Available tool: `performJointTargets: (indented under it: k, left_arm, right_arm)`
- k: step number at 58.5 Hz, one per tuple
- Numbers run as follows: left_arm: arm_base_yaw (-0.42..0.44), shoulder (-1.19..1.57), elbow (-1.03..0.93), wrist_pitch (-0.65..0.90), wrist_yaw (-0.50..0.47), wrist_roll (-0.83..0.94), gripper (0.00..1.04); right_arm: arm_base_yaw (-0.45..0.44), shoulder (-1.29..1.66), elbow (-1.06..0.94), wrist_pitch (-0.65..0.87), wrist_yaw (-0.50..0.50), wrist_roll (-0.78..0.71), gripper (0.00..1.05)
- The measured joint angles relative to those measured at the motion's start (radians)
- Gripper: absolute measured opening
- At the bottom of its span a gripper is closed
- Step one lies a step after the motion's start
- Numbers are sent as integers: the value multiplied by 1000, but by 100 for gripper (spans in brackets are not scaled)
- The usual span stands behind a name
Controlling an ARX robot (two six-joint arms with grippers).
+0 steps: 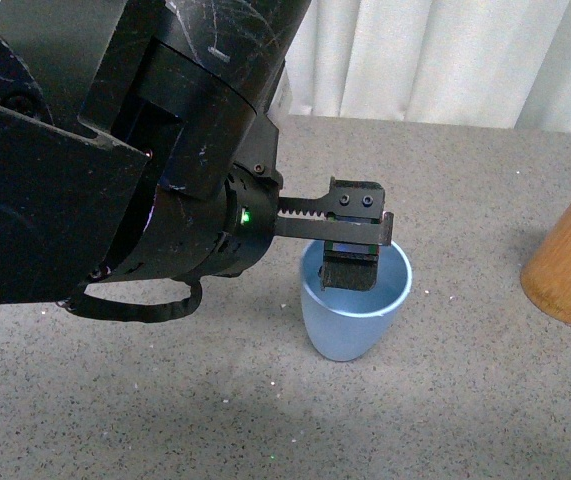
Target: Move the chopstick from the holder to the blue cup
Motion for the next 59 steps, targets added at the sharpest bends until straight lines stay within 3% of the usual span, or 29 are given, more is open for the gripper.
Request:
performJointTargets:
  k: [21,24,27,29,33,38,46,48,53,59]
  left_arm:
    - [36,-38,-14,29,-19,-90,98]
    - [39,-31,-55,165,-123,-49,93]
    - [58,-23,-145,439,-259,44,84]
    - [79,-27,-212,594,-283,104,79]
    - [146,-84,-343,805,-263,201,68]
    - [267,-255,-464,898,-157,269,54]
    - [507,-524,-637,845,89,309,30]
    - [547,-570,-671,819,112,311,26]
    - [602,-874,-806,576,135,316,4]
    - [602,-1326,-824,143,148,322,4]
  right_arm:
    - [0,0,0,0,0,0,95]
    - [0,0,0,0,0,0,95]
    - [0,0,0,0,0,0,95]
    - [0,0,0,0,-1,0,95]
    - [0,0,0,0,1,0,95]
    - [0,0,0,0,2,0,95]
    - [0,0,0,0,-1,0,95]
    - [0,0,0,0,0,0,95]
    - [0,0,0,0,-1,0,95]
    - [0,0,0,0,0,0,95]
